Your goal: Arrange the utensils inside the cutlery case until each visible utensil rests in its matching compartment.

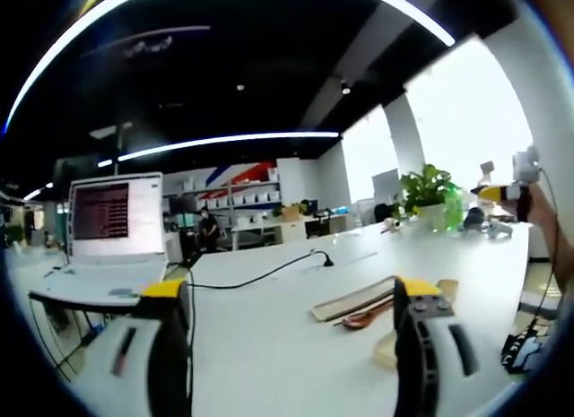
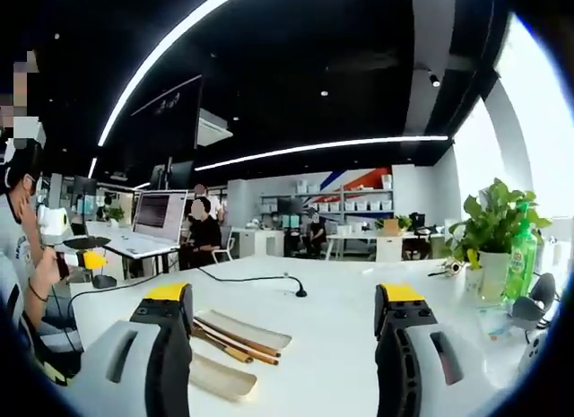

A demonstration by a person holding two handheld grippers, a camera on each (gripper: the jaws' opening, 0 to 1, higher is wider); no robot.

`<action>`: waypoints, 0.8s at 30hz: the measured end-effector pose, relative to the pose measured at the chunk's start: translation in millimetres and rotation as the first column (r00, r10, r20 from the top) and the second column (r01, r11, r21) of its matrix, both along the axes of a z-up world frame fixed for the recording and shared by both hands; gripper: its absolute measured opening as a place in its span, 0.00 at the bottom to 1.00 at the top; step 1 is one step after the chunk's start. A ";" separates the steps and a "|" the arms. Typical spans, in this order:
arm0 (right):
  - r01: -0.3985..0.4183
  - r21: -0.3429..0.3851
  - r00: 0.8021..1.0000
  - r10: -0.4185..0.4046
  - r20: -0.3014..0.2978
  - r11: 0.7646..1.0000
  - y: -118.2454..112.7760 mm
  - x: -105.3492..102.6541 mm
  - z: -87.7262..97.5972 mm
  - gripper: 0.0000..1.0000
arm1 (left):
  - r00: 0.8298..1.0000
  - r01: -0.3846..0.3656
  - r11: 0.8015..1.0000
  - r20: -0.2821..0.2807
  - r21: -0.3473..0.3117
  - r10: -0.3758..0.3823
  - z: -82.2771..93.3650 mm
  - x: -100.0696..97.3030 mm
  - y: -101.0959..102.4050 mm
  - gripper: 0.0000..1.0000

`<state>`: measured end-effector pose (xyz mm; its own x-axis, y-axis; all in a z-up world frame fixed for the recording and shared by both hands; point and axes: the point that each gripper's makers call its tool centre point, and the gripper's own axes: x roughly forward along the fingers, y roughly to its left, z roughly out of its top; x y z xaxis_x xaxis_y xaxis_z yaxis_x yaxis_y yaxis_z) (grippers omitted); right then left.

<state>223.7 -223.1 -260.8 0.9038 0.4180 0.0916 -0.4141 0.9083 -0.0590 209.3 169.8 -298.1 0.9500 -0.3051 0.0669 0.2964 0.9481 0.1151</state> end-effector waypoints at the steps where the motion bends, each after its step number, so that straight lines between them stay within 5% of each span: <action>1: -0.007 -0.017 1.000 0.007 0.002 1.000 3.2 2.6 1.4 0.83 | 1.000 0.000 1.000 -0.002 0.005 0.000 -0.6 -0.1 -1.1 1.00; 12: -0.100 -0.085 0.995 0.100 -0.002 0.991 35.6 27.1 5.4 0.86 | 1.000 -0.002 1.000 -0.003 0.004 0.002 -1.5 -0.7 -1.9 1.00; 16: -0.169 -0.036 0.985 0.170 0.013 0.985 50.7 29.6 11.3 0.78 | 1.000 -0.004 1.000 -0.001 -0.001 0.004 -0.9 -0.9 -0.9 1.00; 24: -0.252 -0.186 0.968 0.247 -0.053 0.950 72.2 48.5 0.6 0.62 | 1.000 -0.005 1.000 0.000 -0.002 0.005 -0.6 -1.4 -0.3 1.00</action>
<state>272.2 -150.9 -260.2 0.7694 0.6377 -0.0355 -0.6302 0.7490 -0.2046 207.9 169.5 -298.7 0.9514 -0.3004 0.0673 0.2918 0.9497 0.1135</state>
